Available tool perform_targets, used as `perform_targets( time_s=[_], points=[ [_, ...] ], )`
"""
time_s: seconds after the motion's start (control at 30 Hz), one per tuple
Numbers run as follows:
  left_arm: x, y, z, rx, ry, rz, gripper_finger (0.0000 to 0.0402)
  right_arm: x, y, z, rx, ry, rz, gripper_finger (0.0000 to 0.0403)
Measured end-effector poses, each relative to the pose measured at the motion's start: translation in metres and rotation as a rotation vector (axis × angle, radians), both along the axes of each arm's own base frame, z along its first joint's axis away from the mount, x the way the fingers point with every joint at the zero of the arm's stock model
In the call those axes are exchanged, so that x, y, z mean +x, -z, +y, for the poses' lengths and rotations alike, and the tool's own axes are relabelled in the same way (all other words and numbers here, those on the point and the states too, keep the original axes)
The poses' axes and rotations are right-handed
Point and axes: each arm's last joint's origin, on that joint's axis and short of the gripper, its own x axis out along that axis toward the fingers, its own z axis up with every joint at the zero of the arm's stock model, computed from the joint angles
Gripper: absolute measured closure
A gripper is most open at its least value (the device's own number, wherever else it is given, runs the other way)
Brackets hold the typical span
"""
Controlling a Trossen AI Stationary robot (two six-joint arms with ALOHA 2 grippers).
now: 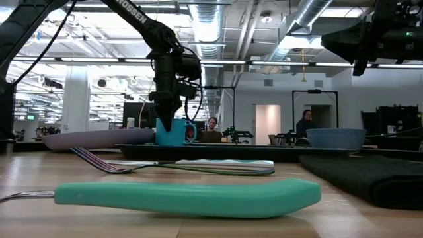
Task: Set up tray
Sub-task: Put the white plate on the black tray
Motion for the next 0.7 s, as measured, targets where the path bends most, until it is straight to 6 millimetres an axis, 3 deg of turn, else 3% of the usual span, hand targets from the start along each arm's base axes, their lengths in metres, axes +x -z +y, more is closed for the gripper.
perform_targets(
  time_s=[0.13,0.53,0.7],
  points=[
    [-0.001,-0.001,0.0,0.017,-0.005,0.023,0.0272,0.0,0.0,0.0,0.0,0.0,0.0,0.0335],
    [0.002,-0.03,0.003,0.006,-0.022,0.014,0.0271,0.0,0.0,0.0,0.0,0.0,0.0,0.0335],
    [-0.002,-0.055,-0.001,-0.025,-0.032,0.068,0.0271,0.0,0.0,0.0,0.0,0.0,0.001,0.0335]
  ],
)
